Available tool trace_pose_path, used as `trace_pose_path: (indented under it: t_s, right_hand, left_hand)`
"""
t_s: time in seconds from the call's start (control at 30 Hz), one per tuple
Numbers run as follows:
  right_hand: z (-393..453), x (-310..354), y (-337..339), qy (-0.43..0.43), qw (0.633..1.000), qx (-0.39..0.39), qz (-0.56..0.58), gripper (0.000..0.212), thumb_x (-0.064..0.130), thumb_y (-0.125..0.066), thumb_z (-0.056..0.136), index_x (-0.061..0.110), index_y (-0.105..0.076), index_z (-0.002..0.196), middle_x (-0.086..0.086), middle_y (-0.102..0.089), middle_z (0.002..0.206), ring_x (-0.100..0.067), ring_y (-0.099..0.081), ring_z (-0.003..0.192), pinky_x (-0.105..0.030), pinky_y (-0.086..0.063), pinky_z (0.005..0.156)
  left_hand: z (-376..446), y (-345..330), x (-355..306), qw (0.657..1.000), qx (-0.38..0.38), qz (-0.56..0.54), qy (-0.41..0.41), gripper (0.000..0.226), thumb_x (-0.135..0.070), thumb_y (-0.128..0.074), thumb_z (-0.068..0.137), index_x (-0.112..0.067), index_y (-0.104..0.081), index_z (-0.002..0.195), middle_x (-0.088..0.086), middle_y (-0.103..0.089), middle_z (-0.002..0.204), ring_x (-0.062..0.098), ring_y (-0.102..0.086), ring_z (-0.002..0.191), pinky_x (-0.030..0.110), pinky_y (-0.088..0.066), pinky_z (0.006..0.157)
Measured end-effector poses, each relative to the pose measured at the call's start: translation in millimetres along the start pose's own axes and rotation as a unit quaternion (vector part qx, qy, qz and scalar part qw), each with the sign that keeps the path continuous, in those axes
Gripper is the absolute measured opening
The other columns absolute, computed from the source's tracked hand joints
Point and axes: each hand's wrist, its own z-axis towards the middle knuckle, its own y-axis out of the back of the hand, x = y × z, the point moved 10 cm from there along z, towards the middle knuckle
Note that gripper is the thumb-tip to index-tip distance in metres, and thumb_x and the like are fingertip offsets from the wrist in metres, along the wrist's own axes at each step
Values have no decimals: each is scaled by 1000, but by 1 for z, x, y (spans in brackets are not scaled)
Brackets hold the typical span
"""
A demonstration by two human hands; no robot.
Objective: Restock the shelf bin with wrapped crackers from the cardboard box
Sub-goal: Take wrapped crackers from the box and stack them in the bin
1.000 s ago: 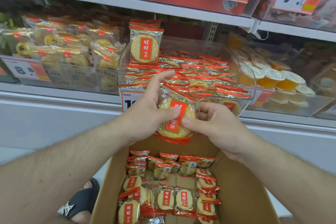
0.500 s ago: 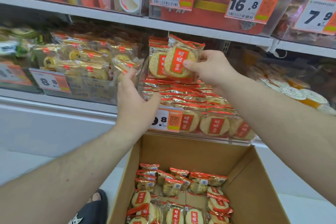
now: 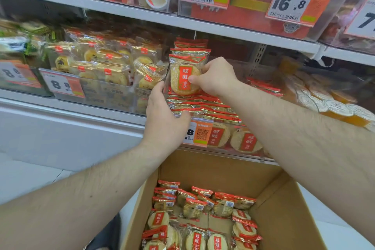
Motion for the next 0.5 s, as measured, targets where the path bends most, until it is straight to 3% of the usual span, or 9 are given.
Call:
trace_pose_path:
  t_s: [0.23, 0.37, 0.43, 0.5]
  right_hand:
    - [-10, -5, -8, -31, 999, -1, -8, 31, 37, -76, 81, 11, -71, 97, -2, -70, 94, -17, -65, 81, -25, -43, 54]
    - [-13, -9, -7, -40, 997, 19, 57, 29, 33, -77, 82, 12, -71, 101, 0, -70, 96, -15, -67, 87, -28, -53, 69]
    - [-14, -11, -7, -44, 996, 24, 75, 31, 34, -78, 80, 12, -71, 101, 1, -71, 96, -15, -67, 89, -31, -55, 76]
    - [-16, -14, -7, -46, 995, 26, 84, 33, 35, -79, 80, 12, -71, 102, 1, -71, 96, -14, -67, 89, -30, -54, 73]
  left_hand:
    - [1, 1, 3, 1000, -5, 10, 13, 77, -19, -70, 80, -24, -27, 144, -6, -46, 133, 14, -46, 126, 46, -47, 101]
    - [-2, 4, -5, 999, -18, 41, -1, 74, -33, -66, 74, -28, -31, 139, -7, -48, 130, 15, -47, 124, 50, -47, 99]
    - [-4, 7, -13, 996, -36, 82, -26, 70, -28, -69, 78, -26, -33, 139, -7, -46, 132, 15, -42, 127, 52, -40, 105]
    - [-5, 10, -18, 992, -49, 112, -35, 69, -25, -70, 82, -24, -33, 141, -7, -44, 134, 15, -38, 129, 51, -33, 110]
